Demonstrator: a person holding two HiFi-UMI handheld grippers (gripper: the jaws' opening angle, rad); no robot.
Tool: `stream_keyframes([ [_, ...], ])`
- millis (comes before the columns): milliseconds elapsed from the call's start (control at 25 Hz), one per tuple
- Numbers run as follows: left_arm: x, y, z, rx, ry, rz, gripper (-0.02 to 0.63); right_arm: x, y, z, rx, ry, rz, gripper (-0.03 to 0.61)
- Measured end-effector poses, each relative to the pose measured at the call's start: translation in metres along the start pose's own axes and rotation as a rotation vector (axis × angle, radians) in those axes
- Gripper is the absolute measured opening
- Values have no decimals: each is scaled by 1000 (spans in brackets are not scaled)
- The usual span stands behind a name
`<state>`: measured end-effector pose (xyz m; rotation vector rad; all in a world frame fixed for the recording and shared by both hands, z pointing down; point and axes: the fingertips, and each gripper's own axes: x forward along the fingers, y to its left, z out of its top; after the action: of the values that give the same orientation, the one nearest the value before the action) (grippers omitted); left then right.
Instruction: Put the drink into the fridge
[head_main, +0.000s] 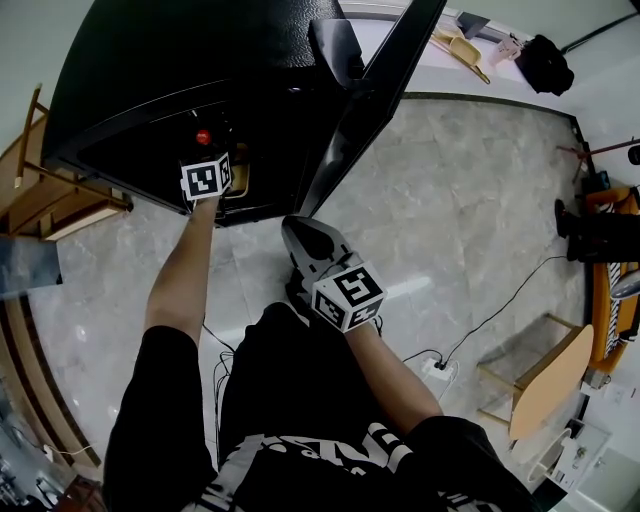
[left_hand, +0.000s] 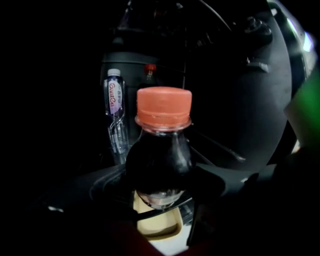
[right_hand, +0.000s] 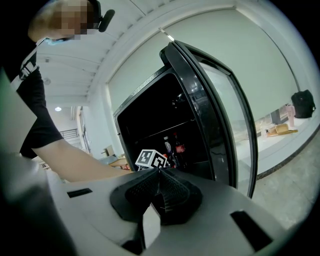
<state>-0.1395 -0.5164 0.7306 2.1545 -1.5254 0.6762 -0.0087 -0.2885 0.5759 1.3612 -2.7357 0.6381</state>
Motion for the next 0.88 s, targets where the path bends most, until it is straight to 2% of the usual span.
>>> stream_keyframes([
  [280, 7, -4, 2, 40, -1, 0, 307, 3, 3, -4, 5, 9, 9, 25],
  [520, 9, -2, 3, 23, -31, 9, 308, 2, 1, -3, 10, 8, -1, 25],
  [720, 13, -5, 4, 35, -34, 11, 308, 0, -2, -6, 16, 10, -14, 25],
  [880, 10, -4, 4, 16, -33, 4, 308, -2, 1, -4, 16, 7, -15, 25],
])
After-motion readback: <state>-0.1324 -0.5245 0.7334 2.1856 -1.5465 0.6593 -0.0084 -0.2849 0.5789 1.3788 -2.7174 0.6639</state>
